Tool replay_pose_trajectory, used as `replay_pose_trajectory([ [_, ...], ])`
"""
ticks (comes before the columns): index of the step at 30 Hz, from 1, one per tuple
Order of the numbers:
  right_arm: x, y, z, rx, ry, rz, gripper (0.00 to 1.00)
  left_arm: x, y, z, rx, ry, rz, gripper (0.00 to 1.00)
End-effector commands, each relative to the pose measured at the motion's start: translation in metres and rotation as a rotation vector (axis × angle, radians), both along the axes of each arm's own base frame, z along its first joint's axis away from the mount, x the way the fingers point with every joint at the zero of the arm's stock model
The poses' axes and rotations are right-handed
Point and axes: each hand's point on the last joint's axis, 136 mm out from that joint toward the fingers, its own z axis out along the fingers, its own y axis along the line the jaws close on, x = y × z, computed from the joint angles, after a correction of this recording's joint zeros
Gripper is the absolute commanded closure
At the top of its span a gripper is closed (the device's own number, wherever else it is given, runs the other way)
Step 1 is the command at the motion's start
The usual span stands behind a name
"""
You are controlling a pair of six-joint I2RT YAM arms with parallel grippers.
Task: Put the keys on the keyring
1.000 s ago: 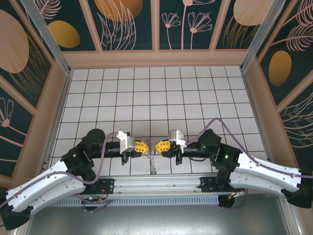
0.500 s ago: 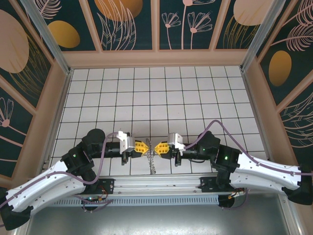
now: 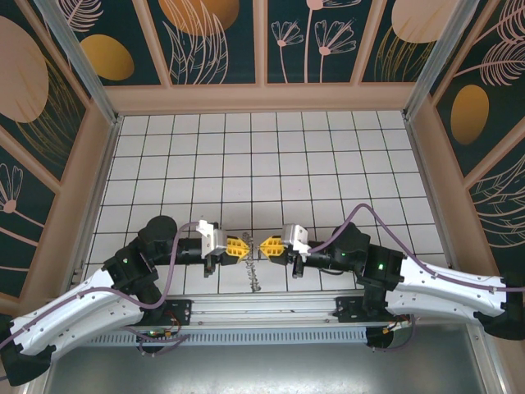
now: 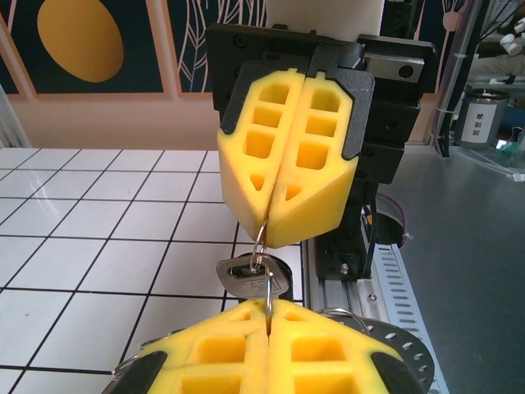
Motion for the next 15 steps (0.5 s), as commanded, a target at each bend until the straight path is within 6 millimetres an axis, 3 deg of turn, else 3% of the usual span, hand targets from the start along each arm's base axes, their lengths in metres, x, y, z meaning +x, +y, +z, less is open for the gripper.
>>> replay_pose_trajectory([
  [1,-0.0024,-0.0004,0.0076,0.012,-0.032,0.004,1.00,-0.0041,-0.0002,0.0238,-0.054,-0.043,-0.021,1.00],
  [15,-0.0057,0.0000,0.0053,-0.009,-0.028,0.018,1.00,-0.0031,-0.0009,0.0235,-0.051,-0.042,-0.018,1.00],
])
